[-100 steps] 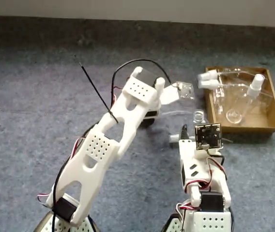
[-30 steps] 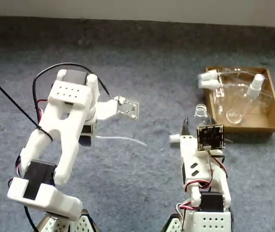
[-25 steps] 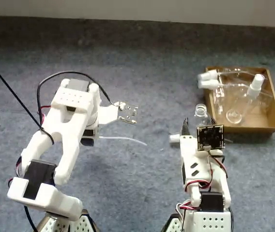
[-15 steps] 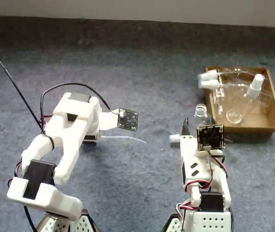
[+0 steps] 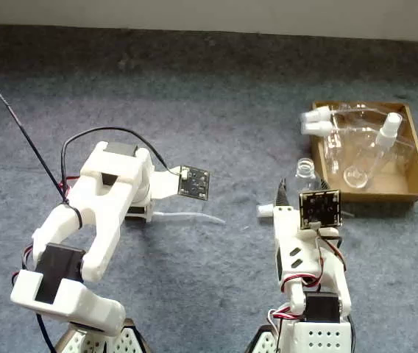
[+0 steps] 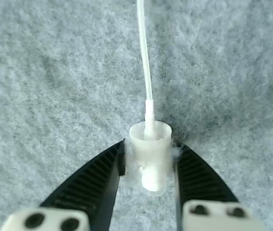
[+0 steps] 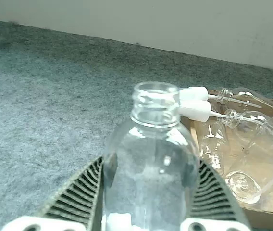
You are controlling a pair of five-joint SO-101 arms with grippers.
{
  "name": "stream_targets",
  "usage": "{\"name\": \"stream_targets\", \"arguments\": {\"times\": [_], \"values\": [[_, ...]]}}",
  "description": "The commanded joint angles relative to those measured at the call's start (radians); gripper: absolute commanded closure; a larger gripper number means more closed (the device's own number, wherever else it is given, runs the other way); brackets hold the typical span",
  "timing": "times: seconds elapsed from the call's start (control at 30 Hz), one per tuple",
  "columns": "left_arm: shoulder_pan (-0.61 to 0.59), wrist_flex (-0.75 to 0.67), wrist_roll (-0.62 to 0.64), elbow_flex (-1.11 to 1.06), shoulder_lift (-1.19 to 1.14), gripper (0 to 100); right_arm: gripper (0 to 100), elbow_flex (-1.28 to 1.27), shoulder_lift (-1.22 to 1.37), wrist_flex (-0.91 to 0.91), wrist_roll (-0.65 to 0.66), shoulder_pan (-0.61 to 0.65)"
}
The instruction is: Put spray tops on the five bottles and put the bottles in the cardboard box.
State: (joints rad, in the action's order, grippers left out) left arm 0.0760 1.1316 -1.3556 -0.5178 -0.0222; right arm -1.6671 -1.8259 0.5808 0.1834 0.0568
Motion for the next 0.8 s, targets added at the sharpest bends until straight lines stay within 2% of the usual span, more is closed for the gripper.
{"name": "stream_targets", "arguments": {"times": [0.0,0.1,0.37,0.63,0.77], "values": [[-0.015,-0.006,-0.068,0.013,0.045,82,86.4,-0.050,-0.013,-0.025,-0.002,-0.004],[-0.013,-0.006,-0.068,0.013,0.045,78,86.4,-0.050,-0.013,-0.025,-0.002,-0.004],[-0.013,0.000,-0.068,0.065,0.097,78,86.4,-0.051,-0.013,-0.025,-0.002,-0.004],[-0.012,0.258,-0.060,0.188,0.208,78,86.4,-0.051,-0.013,-0.027,-0.002,-0.004],[-0.007,0.359,0.127,0.251,0.237,78,86.4,-0.051,-0.013,-0.027,-0.002,-0.004]]}}
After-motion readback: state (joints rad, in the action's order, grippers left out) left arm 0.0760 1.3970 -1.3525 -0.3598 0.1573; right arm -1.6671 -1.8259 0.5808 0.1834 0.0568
